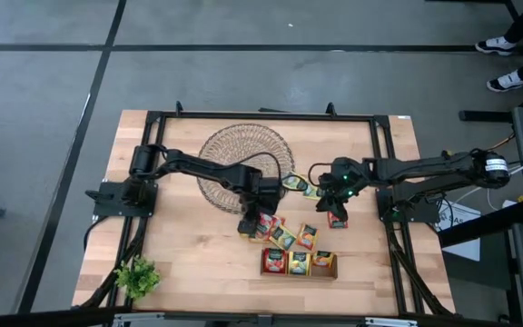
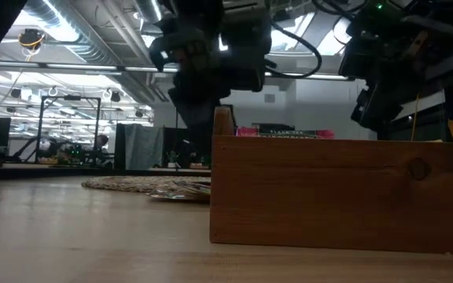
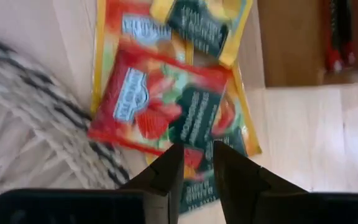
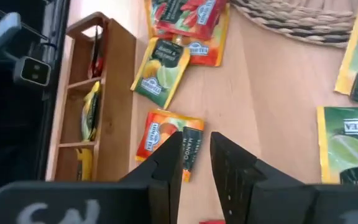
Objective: Pick & Place Tea
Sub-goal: Adjust the tea bags
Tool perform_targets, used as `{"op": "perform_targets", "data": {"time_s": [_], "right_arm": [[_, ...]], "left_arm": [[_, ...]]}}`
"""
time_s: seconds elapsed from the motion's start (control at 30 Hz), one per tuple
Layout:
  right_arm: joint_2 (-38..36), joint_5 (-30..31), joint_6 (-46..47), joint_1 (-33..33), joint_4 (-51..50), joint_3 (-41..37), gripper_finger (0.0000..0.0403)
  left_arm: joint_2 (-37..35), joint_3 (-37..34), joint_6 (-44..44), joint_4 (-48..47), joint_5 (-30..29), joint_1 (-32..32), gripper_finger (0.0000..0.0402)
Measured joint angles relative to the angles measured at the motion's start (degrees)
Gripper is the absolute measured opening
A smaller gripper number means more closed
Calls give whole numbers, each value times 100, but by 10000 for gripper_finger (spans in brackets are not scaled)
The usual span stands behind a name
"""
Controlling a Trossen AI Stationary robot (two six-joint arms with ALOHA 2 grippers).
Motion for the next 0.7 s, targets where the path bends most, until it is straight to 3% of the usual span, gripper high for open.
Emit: {"op": "perform_targets", "data": {"time_s": [0.17,0.37,0.47,0.7], "right_arm": [[0,443,140,73,-170,0,84],[0,-194,376,342,-198,0,84],[2,-93,608,514,-411,0,84],[5,341,1476,785,-1614,0,83]], "left_arm": [[-180,-514,-166,708,18,40,77],[-556,-1024,-268,1030,456,-26,76],[-701,-1264,-262,1319,511,-151,73],[-698,-1572,-293,1514,449,-329,67]]}}
